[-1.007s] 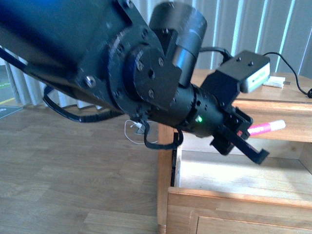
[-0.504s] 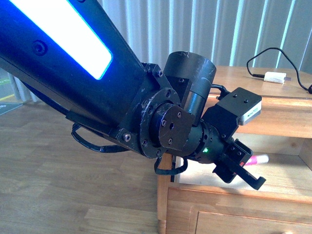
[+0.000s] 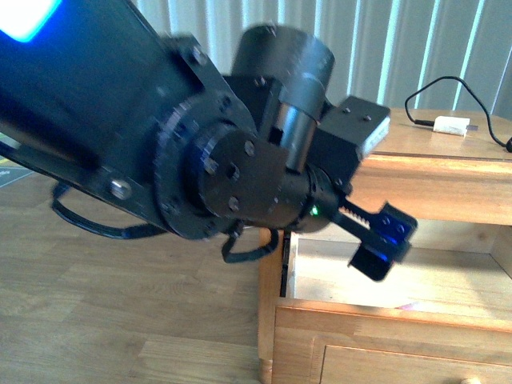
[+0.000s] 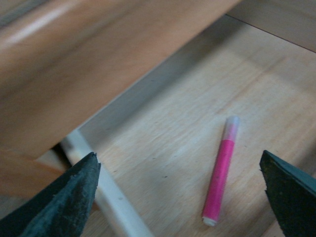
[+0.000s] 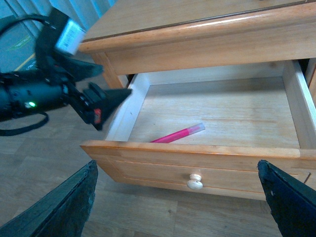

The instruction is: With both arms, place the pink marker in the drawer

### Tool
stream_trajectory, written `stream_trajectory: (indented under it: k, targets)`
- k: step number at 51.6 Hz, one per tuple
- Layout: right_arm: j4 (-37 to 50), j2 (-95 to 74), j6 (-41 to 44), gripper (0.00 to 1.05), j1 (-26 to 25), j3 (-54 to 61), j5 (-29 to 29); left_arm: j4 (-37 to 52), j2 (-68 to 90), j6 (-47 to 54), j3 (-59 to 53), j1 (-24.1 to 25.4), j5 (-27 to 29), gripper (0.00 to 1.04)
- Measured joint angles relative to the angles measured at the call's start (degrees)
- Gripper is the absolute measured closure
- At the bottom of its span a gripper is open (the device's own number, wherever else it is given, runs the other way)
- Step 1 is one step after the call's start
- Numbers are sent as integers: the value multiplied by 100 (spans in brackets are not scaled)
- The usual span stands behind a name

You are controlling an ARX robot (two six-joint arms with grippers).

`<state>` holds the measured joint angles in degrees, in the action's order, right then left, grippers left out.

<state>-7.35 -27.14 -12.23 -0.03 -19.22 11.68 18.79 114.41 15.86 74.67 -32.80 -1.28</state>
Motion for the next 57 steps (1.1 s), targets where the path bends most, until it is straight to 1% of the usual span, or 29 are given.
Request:
stream_trajectory:
  k: [2,10,17,21,28,37,40,42,45,47,55,56,57]
  targets:
    - [0,0,0,8,0,0,-2,118,-240,-131,-168,63,238,7]
    - [0,0,0,8,0,0,0,511,-1045,-415,-787,323,841,6]
    - [0,0,0,8,0,0,-2,658,-1869,-682,-1506,603,1134,6]
    - [0,0,0,8,0,0,0,551,-2527,-1008,-2006,793,1064,6]
    - [0,0,0,8,0,0,0,348,-4419,-1532,-3355,1189,1364,6]
    - [0,0,0,8,0,0,0,-271,-6100,-2070,-4474,1458,1740,6]
    - [0,0,0,8,0,0,0,-570,-6684,-2251,-4806,1480,1971,6]
    - [0,0,0,8,0,0,-2,-879,-7294,-2402,-5174,1401,2240,6]
    - [0,0,0,8,0,0,0,-1196,-7790,-2459,-5501,1266,2439,6]
    - [0,0,0,8,0,0,0,-1255,-7976,-2485,-5615,1198,2435,6]
    - [0,0,0,8,0,0,-4,-1255,-7993,-2514,-5615,1196,2479,6]
    - [0,0,0,8,0,0,-4,-1226,-8002,-2503,-5626,1196,2472,6]
    - [0,0,0,8,0,0,-4,-1056,-8030,-2387,-5685,1222,2343,9]
